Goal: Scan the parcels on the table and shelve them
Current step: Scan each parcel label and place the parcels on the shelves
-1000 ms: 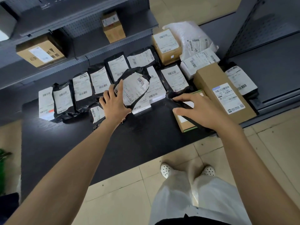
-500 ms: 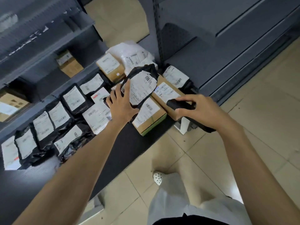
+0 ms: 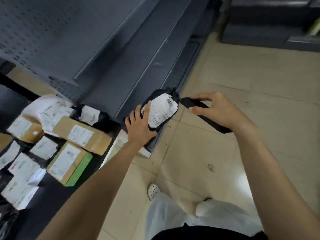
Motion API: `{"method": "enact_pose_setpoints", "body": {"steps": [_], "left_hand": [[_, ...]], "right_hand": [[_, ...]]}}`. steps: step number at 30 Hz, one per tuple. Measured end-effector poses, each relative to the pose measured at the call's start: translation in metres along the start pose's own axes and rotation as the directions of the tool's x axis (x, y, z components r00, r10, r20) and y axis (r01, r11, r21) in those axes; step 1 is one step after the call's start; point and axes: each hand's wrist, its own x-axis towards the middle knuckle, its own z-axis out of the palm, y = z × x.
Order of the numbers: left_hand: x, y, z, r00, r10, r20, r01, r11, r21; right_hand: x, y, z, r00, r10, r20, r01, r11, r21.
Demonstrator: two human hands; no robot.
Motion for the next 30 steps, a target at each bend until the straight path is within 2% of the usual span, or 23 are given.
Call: {"method": "enact_pose_setpoints", "body": {"steps": [3,6,9,13,18,22,25,30], "left_hand": [[0.041,0.065,-0.001,0.989,0.145,0.000,-0.145,0.989,0.004],[0.082,0.116,-0.001,0.972,0.233,0.008,-0.233,0.972,-0.020],[0.126,0.162,0.004,0.950,0.310,0.041,-0.306,0.949,-0.074],[0.189,0.221,0.008,0.914,0.399,0.070,-0.389,0.913,-0.121],[0.310,0.263,-0.001,0.877,0.477,0.059,-0.471,0.877,-0.094],[0.428,0.283,-0.015,0.902,0.424,0.086,-0.412,0.902,-0.126],[0.507,0.312,-0.024,0.888,0.453,0.075,-0.440,0.886,-0.146],[0.587,0.357,-0.012,0.862,0.499,0.087,-0.483,0.862,-0.156]], "right_hand": [[-0.007,0.041,-0.056,0.986,0.083,-0.146,-0.069,0.993,0.097],[-0.009,0.075,-0.095,0.960,0.166,-0.228,-0.118,0.970,0.212],[0.002,0.098,-0.125,0.934,0.237,-0.268,-0.159,0.946,0.282],[0.041,0.117,-0.164,0.921,0.257,-0.295,-0.159,0.934,0.319],[0.138,0.122,-0.218,0.906,0.256,-0.338,-0.171,0.950,0.261],[0.227,0.116,-0.265,0.890,0.254,-0.379,-0.197,0.963,0.182],[0.286,0.117,-0.295,0.851,0.267,-0.452,-0.236,0.964,0.125],[0.363,0.141,-0.345,0.824,0.332,-0.459,-0.334,0.939,0.080]]}}
